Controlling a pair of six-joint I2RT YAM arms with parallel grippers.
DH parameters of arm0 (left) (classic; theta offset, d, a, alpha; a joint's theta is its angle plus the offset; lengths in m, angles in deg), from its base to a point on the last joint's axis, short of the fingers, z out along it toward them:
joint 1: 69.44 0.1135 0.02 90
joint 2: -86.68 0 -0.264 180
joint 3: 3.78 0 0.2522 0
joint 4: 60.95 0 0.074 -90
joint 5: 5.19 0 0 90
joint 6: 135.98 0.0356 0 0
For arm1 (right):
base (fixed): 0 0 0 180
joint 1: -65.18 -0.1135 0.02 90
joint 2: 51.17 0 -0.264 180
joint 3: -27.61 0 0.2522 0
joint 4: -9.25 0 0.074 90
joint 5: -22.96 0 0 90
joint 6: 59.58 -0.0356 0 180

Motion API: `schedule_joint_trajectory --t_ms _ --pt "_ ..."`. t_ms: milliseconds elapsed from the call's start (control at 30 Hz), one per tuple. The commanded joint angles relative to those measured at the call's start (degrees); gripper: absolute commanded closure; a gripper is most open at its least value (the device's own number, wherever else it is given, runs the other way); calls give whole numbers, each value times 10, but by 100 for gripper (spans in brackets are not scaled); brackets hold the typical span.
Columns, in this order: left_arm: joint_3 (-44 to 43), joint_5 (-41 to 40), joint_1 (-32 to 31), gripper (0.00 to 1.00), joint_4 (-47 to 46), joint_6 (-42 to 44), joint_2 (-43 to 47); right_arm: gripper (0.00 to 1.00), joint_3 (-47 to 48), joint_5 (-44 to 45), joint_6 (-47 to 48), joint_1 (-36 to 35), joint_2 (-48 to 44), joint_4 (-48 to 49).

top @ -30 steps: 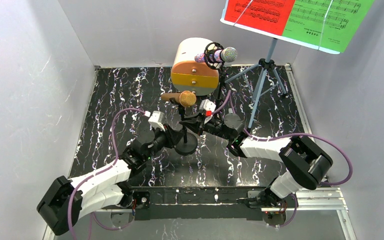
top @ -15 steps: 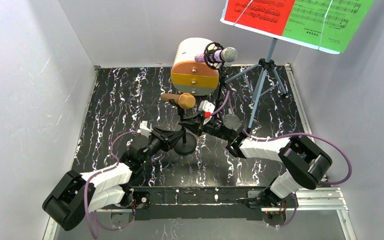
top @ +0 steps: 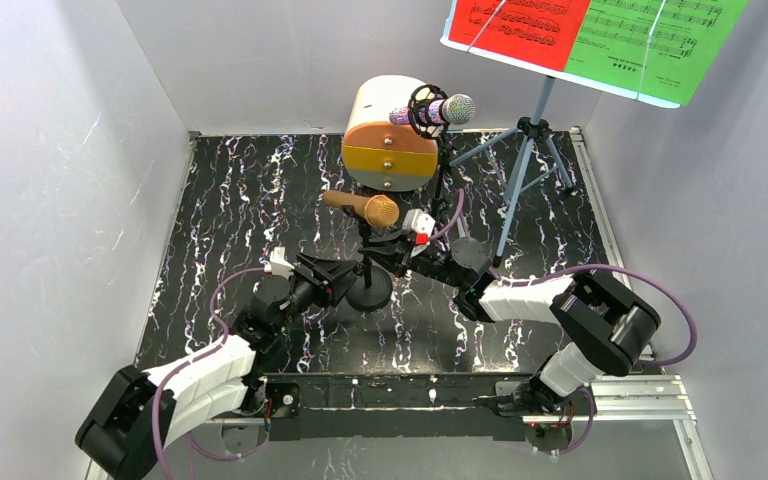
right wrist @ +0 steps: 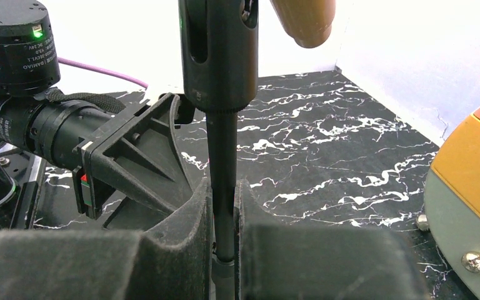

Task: Pack up the instrument practice props
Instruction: Unscrew the knob on the microphone stand.

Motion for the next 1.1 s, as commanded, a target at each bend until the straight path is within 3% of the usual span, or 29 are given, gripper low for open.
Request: schedule_joint_trajectory --t_ms 0,167,300,633,900,1067 --pt "-40 -11 4 47 106 92 33 99 -43 -28 -9 -9 38 -51" --pt "-160 -61 4 43 322 284 63 99 -57 -10 -4 -9 56 -25" --pt "-229 -85 4 40 397 420 75 99 -36 -21 -22 -9 68 -45" --pt "-252 -41 4 33 407 674 117 99 -26 -30 -40 -9 75 -48" --pt "-223 -37 -10 32 410 758 130 99 -22 -21 -44 -9 68 -60" --pt "-216 -65 -67 32 387 861 122 99 -21 -21 -45 -9 68 -60"
